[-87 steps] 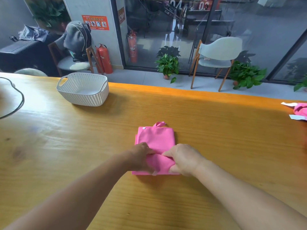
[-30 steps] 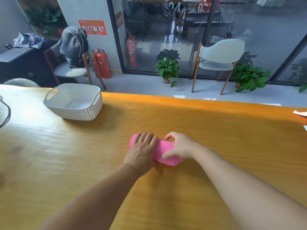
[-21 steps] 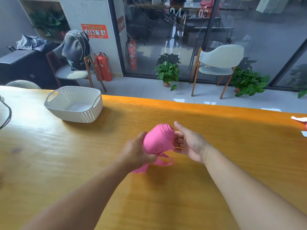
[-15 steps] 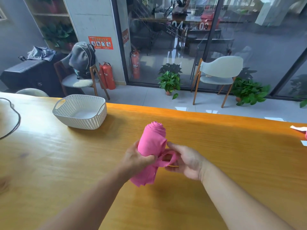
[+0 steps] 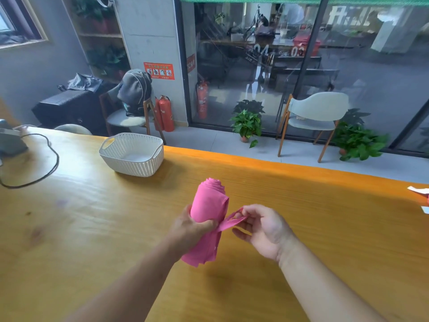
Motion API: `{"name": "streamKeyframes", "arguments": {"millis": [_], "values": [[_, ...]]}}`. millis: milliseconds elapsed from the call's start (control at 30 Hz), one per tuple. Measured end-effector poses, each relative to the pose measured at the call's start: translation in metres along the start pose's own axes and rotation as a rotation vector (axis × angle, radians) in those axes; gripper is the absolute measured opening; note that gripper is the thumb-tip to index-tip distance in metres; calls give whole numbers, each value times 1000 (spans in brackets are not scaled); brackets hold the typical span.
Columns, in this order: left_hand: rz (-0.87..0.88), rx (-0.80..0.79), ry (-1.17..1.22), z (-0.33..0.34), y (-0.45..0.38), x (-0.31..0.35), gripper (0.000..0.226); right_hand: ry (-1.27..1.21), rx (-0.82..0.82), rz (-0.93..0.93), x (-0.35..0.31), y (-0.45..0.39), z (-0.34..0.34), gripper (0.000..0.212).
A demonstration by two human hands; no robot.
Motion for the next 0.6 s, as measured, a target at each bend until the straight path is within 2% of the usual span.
{"name": "streamKeyframes", "arguments": {"millis": [67, 133, 167, 267, 333, 400, 533, 600], "values": [[-22, 4, -37, -2, 5, -3, 72, -120, -71, -25, -9, 8, 1, 20], [-11, -34, -100, 0, 14, -5, 70, -116, -96, -62, -22, 16, 4, 20], [7, -67, -138, 2, 19, -5, 69, -28, -94, -87, -30, 18, 7, 20], [96, -192, -280, 13, 35, 5, 66, 504, -151, -172, -53, 24, 25, 14], [178, -300, -340, 21, 46, 19, 61, 747, -200, -157, -63, 24, 38, 12], [232, -340, -363, 21, 53, 34, 56, 792, -179, -60, -72, 20, 40, 9], [248, -372, -289, 12, 64, 46, 55, 683, -159, 269, -76, 11, 24, 10], [253, -393, -227, 10, 70, 48, 55, 617, -163, 373, -73, 9, 18, 14]]}}
Point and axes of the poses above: each hand's wrist, its own y-axis away from the middle knuckle, its own z-axis out of the palm, x = y × z, the point moved 3 cm from there along -y, towards the middle knuckle, and after that the axes turned 6 degrees about -y, right-handed, at the moved point
